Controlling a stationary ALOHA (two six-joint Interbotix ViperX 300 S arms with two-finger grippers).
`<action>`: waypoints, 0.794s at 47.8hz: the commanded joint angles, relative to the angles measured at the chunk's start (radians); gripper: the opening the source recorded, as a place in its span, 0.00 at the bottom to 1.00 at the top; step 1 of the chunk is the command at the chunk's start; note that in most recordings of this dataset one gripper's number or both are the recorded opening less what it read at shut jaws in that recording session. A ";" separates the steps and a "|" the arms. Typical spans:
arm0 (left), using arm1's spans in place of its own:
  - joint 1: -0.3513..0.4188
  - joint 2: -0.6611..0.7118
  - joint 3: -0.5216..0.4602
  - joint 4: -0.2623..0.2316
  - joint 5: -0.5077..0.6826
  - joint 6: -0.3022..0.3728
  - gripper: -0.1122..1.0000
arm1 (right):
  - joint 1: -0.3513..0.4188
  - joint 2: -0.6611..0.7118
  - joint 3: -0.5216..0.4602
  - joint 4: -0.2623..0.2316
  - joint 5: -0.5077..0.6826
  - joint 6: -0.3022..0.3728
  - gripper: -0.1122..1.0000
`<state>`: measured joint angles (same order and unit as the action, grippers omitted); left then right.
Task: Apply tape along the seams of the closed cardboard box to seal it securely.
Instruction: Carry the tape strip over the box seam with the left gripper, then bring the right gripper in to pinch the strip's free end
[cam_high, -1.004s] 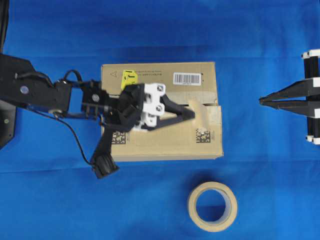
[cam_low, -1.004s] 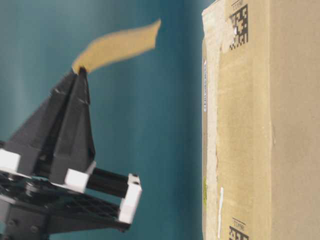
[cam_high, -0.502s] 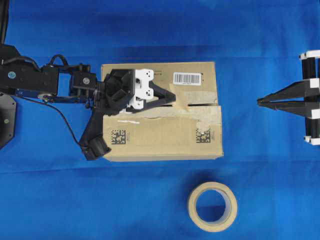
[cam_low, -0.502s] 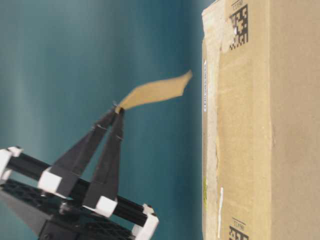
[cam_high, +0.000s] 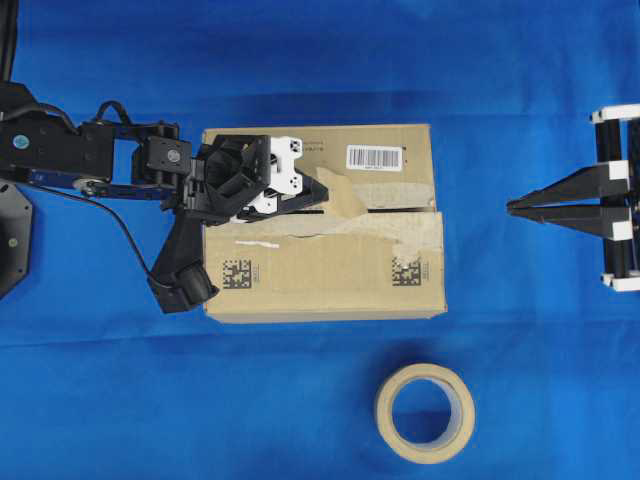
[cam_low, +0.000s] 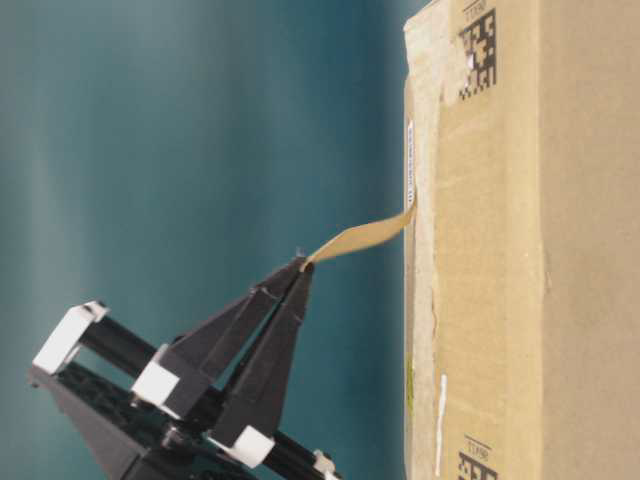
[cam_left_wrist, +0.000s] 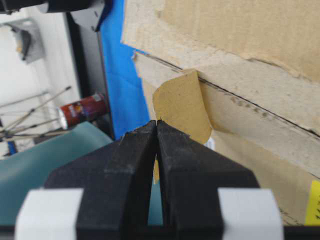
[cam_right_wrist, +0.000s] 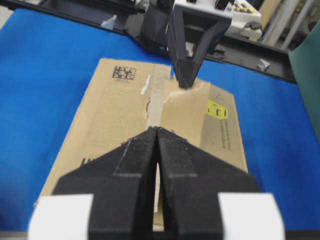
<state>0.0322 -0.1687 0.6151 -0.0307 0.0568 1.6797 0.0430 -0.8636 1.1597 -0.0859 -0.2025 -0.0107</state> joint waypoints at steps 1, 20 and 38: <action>-0.005 -0.029 -0.003 0.002 -0.049 -0.005 0.10 | -0.009 0.012 -0.015 -0.002 -0.014 0.000 0.10; 0.003 -0.043 0.069 -0.003 -0.071 -0.060 0.10 | -0.015 0.029 -0.017 -0.002 -0.037 -0.002 0.10; -0.011 0.012 0.081 -0.003 -0.014 -0.054 0.10 | -0.041 0.137 -0.061 0.006 -0.091 0.017 0.10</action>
<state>0.0215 -0.1519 0.7041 -0.0322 0.0368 1.6245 0.0153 -0.7532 1.1336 -0.0844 -0.2715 0.0031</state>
